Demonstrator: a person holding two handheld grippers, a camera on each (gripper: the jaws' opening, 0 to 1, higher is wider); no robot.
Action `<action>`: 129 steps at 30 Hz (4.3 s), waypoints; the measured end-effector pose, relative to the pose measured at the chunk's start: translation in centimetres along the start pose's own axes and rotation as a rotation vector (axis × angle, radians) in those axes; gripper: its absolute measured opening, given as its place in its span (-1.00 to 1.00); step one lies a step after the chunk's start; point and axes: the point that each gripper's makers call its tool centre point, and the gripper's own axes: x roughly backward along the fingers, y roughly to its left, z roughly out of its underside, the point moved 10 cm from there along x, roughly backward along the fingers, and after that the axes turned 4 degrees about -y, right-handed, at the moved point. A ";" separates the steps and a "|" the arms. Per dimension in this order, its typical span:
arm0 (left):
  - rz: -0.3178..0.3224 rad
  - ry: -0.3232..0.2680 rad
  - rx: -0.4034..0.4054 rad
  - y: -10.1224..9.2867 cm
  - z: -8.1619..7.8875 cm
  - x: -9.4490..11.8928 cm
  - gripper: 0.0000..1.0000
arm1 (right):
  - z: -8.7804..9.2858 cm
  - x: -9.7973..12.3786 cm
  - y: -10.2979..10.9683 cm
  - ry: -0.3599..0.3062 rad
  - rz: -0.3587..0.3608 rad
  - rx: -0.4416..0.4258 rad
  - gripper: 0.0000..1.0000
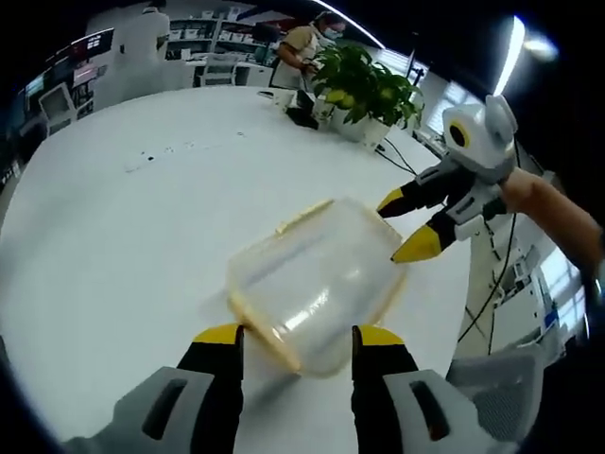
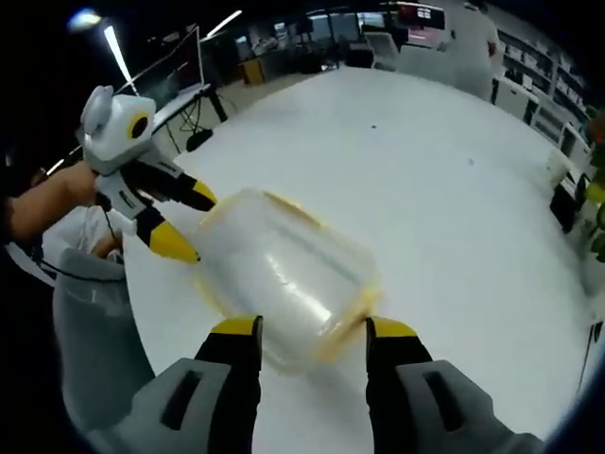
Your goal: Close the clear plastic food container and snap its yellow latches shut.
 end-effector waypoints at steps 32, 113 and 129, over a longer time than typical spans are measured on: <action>-0.008 -0.039 0.088 0.1 0.5 0.2 -0.39 | 0.2 -0.6 0.4 -0.032 0.041 -0.129 -0.25; -0.006 0.044 0.095 1.9 7.5 8.0 -0.37 | 1.7 -2.5 12.7 -0.066 0.079 -0.174 -0.23; -0.004 0.025 0.114 2.1 8.2 8.7 -0.35 | 2.0 -2.5 13.1 -0.065 0.062 -0.192 -0.21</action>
